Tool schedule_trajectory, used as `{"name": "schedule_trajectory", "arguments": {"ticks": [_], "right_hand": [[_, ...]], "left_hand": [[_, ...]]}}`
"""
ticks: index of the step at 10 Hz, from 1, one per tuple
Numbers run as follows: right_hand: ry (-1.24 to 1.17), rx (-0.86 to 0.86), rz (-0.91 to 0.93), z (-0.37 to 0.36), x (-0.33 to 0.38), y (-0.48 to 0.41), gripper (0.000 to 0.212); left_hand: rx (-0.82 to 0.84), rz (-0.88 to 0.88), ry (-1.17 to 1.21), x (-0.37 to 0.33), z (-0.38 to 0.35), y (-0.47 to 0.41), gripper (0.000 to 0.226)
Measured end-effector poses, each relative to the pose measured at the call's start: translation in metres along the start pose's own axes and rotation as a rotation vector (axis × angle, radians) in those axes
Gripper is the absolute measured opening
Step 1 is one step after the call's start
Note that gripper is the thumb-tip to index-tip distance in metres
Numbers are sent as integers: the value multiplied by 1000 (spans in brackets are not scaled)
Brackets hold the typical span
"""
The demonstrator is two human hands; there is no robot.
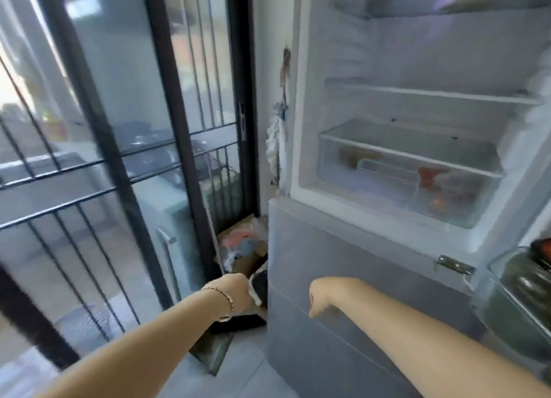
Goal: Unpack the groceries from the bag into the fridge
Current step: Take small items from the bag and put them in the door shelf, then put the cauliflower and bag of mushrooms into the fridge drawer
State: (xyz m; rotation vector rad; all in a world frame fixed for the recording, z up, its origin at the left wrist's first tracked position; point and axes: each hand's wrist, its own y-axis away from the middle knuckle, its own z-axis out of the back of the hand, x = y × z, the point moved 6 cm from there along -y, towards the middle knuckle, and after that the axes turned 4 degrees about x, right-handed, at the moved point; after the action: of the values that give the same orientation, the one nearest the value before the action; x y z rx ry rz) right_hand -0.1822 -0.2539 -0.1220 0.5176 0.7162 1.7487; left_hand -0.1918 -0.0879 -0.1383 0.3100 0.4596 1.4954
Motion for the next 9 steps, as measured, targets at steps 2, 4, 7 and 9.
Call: {"name": "schedule_trajectory", "arguments": {"ticks": [2,4,7,9], "right_hand": [[259,-5,330,-10,130,-6,18],[543,-63,716,-73,284,70,25],[957,-180,1168,-239,486,282,25],[1058,-97,1425,-377,573,464,31]], "left_hand": [[-104,456,216,102,-55,115,32],[-98,860,473,177,-153,301,28],[-180,1386,763,180,-311,619,25],[-242,1689,827,133,-401,825,22]]}}
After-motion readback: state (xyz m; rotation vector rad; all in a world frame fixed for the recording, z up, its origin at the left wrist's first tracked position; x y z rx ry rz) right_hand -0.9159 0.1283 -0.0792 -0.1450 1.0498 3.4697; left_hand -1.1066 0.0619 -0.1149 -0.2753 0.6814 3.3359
